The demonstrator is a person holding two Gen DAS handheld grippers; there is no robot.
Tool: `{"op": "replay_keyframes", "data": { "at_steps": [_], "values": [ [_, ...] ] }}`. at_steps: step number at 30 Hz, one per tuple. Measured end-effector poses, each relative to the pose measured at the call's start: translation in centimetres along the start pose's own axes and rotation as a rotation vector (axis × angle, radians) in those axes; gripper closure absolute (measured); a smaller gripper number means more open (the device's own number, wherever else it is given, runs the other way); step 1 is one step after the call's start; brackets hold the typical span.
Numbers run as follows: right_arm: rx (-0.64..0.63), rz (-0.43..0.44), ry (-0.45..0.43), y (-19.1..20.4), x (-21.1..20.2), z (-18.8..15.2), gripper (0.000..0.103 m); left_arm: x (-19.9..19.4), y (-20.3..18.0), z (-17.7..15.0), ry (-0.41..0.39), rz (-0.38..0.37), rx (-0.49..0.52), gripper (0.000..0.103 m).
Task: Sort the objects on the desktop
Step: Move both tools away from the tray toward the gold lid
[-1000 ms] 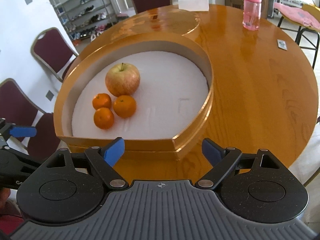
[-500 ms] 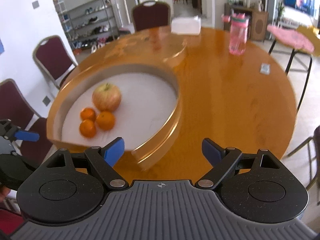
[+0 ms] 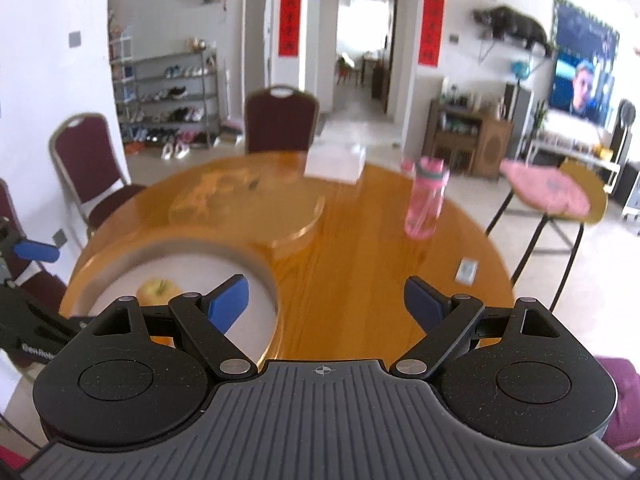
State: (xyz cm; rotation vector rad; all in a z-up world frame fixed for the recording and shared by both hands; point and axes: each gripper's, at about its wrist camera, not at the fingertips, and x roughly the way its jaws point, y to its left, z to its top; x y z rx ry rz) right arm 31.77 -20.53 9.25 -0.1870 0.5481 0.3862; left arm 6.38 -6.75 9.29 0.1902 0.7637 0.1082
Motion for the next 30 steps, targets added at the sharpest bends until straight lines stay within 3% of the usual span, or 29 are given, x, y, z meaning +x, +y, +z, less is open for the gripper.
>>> {"op": "replay_keyframes", "data": {
  "at_steps": [7,16,21,25,30],
  "values": [
    [-0.078,-0.068,-0.095,1.3,-2.4,5.9,0.011,-1.2,4.7,1.6,-0.081,-0.032,-0.072,0.0],
    [-0.045,-0.121,-0.074,2.0,0.0,10.0,0.011,2.5,9.7,0.8,-0.007,-0.064,-0.137,0.0],
    [-0.007,-0.145,-0.089,1.9,0.8,12.8,0.011,3.5,12.2,1.7,-0.017,-0.072,-0.134,0.0],
    [0.008,-0.157,-0.109,2.6,2.0,15.1,0.011,4.4,13.9,2.9,-0.026,-0.048,-0.137,0.0],
    [-0.016,-0.11,-0.138,3.9,4.2,17.7,0.011,4.8,15.8,5.0,-0.065,0.014,-0.172,0.0]
  ]
}}
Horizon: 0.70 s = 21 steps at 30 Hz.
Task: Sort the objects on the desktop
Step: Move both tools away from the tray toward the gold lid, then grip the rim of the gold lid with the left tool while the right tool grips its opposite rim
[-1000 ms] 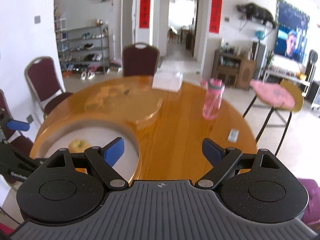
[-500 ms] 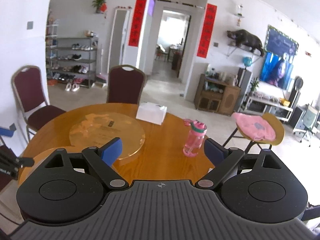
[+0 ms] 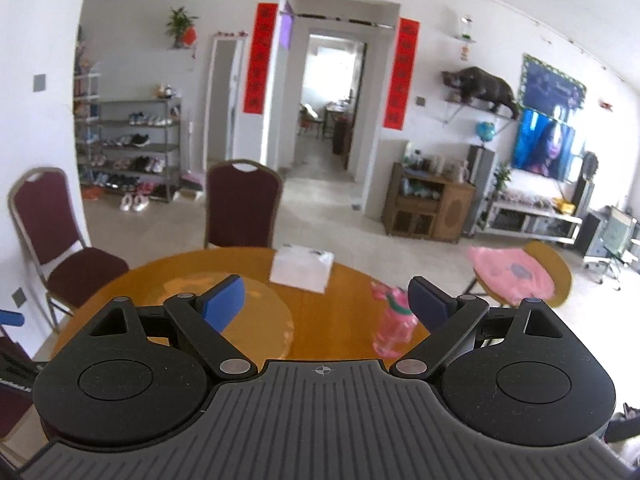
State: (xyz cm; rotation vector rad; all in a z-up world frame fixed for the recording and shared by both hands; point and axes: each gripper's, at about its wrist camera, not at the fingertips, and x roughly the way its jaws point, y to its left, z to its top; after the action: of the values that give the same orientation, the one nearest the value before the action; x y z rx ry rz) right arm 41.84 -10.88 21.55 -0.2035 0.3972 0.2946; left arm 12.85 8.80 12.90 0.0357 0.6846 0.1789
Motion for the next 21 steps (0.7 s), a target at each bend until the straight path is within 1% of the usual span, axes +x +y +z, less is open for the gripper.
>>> {"op": "replay_keyframes", "data": {
  "at_steps": [2,5,9,12,16,18,21],
  "values": [
    [-0.005,0.028,-0.013,0.4,1.2,0.7,0.011,0.0,0.4,0.9,-0.013,0.035,-0.022,0.0],
    [0.002,0.079,-0.025,0.7,3.2,1.1,0.01,0.7,0.7,1.8,-0.016,0.059,-0.037,0.0],
    [0.029,0.15,-0.01,0.7,6.4,0.6,0.009,3.3,1.0,2.3,0.026,0.114,-0.036,0.0],
    [0.044,0.209,0.053,0.8,10.3,-1.1,0.009,6.3,1.3,1.9,0.103,0.132,-0.047,0.0],
    [0.054,0.245,0.151,1.3,15.8,-4.3,0.009,10.7,1.7,0.9,0.199,0.146,-0.058,0.0],
    [0.075,0.268,0.197,1.3,18.5,-5.9,0.009,12.5,2.2,0.6,0.226,0.138,-0.072,0.0],
    [0.119,0.299,0.262,0.9,22.8,-8.5,0.009,15.1,3.0,0.4,0.238,0.128,-0.089,0.0]
  ]
}}
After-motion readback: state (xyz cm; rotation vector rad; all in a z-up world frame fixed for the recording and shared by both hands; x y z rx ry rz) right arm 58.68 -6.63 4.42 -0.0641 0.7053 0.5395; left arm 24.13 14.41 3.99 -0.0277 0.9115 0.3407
